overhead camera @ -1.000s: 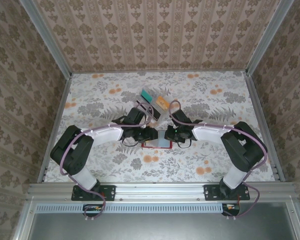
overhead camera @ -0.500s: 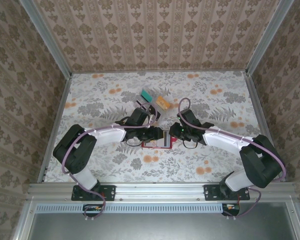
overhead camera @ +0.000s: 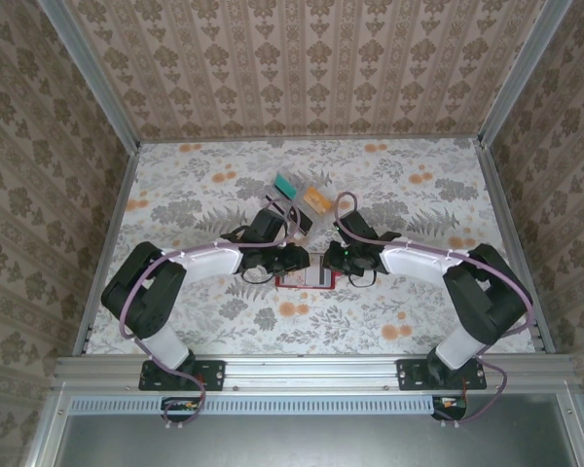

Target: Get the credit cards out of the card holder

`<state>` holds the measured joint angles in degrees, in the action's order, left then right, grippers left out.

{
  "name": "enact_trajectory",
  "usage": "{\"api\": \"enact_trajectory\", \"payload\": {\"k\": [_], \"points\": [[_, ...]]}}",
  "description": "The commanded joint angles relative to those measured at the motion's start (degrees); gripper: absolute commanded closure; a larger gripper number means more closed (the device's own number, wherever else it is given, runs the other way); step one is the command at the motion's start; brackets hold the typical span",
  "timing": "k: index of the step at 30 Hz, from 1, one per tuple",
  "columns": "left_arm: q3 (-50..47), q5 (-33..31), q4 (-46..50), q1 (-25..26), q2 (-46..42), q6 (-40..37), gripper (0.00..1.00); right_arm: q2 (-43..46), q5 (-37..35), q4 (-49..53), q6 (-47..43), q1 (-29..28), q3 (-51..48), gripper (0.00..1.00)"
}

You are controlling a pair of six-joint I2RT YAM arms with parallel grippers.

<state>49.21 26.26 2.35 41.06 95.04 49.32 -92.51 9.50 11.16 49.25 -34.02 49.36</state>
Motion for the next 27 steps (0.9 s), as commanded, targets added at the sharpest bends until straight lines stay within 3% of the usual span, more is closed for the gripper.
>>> {"api": "enact_trajectory", "payload": {"k": [1,21,27], "points": [[1.6,0.0,1.3,-0.2,1.5,0.3,0.72,-2.1,1.7,3.3,-0.7,-0.3,2.6,0.81],[0.8,-1.0,0.9,-0.5,3.5,0.4,0.69,-9.4,3.9,5.9,-1.6,-0.3,5.0,0.81],[1.1,1.3,-0.5,-0.5,4.3,0.5,0.69,-9.7,4.1,5.6,-1.6,-0.3,4.8,0.81]]}}
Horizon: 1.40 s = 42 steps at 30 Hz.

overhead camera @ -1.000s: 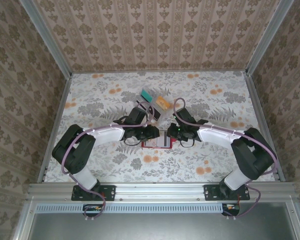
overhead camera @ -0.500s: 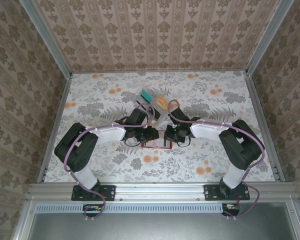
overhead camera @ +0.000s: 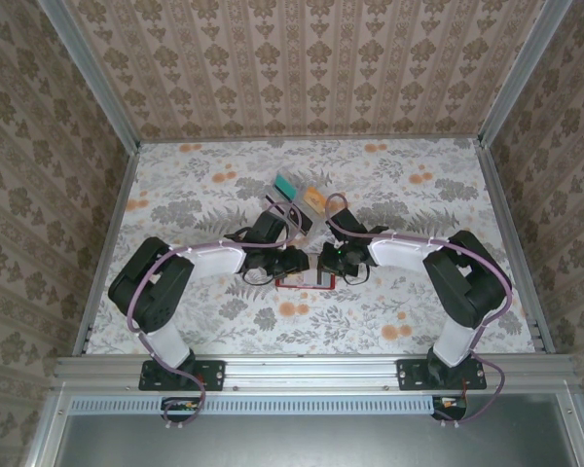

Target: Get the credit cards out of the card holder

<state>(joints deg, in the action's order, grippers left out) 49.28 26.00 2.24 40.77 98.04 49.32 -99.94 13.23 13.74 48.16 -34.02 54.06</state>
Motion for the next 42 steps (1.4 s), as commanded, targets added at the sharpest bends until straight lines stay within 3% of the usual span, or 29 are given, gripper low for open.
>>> {"api": "enact_trajectory", "payload": {"k": [1,15,22,34,42], "points": [[1.1,2.1,-0.9,-0.3,1.5,0.4,0.69,-2.4,0.4,3.0,-0.6,-0.3,0.0,0.81],[1.4,3.8,-2.2,-0.3,1.4,0.1,0.70,-2.7,0.4,2.6,-0.2,-0.3,-0.6,0.81],[-0.8,7.1,-8.5,-0.8,0.7,1.4,0.73,-2.5,0.3,2.7,-0.3,-0.3,-0.4,0.81],[-3.0,6.7,-10.0,-1.5,-0.6,1.6,0.93,-2.3,-0.5,3.1,-0.2,-0.3,-0.9,0.82],[-4.1,6.3,-4.9,-3.2,-4.7,-2.5,1.00,-1.2,-2.1,4.0,-0.4,-0.3,-0.8,0.83]]}}
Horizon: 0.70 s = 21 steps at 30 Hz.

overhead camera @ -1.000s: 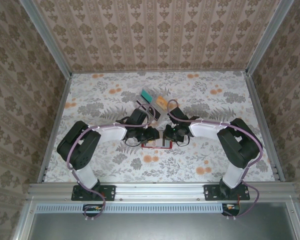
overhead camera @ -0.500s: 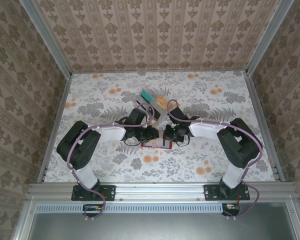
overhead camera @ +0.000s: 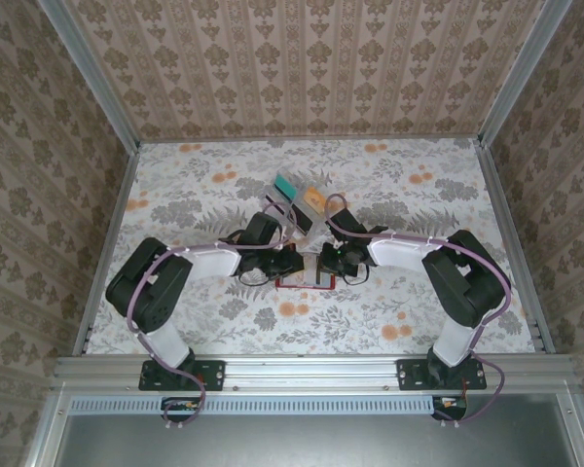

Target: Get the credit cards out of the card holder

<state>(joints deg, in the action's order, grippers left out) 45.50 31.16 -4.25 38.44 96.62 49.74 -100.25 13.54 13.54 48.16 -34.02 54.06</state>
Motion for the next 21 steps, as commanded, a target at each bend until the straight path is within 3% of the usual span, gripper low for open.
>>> {"api": "enact_trajectory", "payload": {"k": [1,10,16,21], "points": [[-0.3,0.9,2.8,-1.2,-4.3,-3.7,1.00,-0.6,-2.3,4.0,-0.3,-0.3,-0.8,0.83],[0.0,-0.2,12.6,-6.4,-10.7,-9.3,1.00,5.9,0.3,-1.2,-2.2,0.5,-0.4,0.81],[5.3,-0.3,20.9,-9.3,-16.9,-11.7,1.00,13.6,4.8,-7.2,-2.3,1.4,-0.4,0.62],[8.9,2.2,20.9,-13.1,-20.9,-9.7,1.00,16.1,8.5,-14.7,0.9,2.8,-0.9,0.42]]}}
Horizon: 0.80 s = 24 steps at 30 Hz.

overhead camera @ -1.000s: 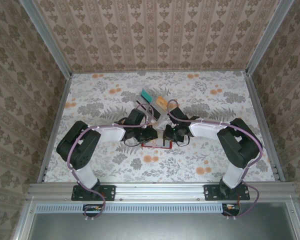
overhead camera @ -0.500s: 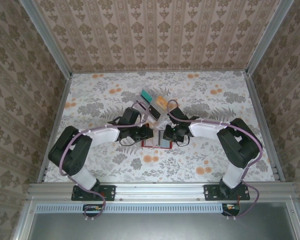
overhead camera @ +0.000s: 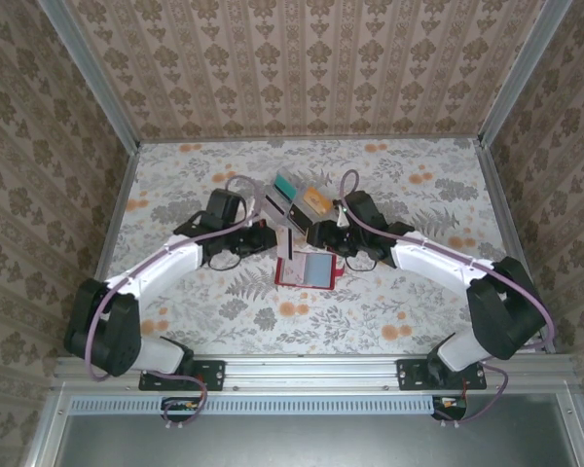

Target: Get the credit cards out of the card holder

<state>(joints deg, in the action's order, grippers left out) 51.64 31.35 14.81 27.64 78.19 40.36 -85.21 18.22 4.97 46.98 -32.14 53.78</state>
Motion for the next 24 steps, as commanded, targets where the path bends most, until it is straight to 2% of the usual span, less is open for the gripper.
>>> {"api": "enact_trajectory", "payload": {"k": [1,4,6,13,17,24], "points": [[3.4,2.8,0.7,-3.4,-3.1,0.8,1.00,0.9,5.4,-8.6,3.1,1.4,-0.6,0.39],[4.4,4.4,-3.5,-5.3,-4.1,4.5,1.00,-0.7,8.6,-15.8,7.8,2.4,-0.4,0.29],[4.5,5.1,-7.3,-6.1,-4.3,7.3,1.00,-2.5,11.0,-22.3,11.4,2.7,0.1,0.27],[4.3,8.9,-16.6,-7.2,-4.0,15.8,1.00,-9.3,16.2,-33.9,21.1,2.8,5.6,0.27],[3.6,9.3,-19.3,-7.8,-4.0,18.6,1.00,-11.1,18.2,-40.8,25.9,2.8,5.8,0.33],[2.1,9.8,-22.5,-8.9,-3.2,22.1,1.00,-13.1,20.6,-47.8,31.2,2.9,5.7,0.56]]}}
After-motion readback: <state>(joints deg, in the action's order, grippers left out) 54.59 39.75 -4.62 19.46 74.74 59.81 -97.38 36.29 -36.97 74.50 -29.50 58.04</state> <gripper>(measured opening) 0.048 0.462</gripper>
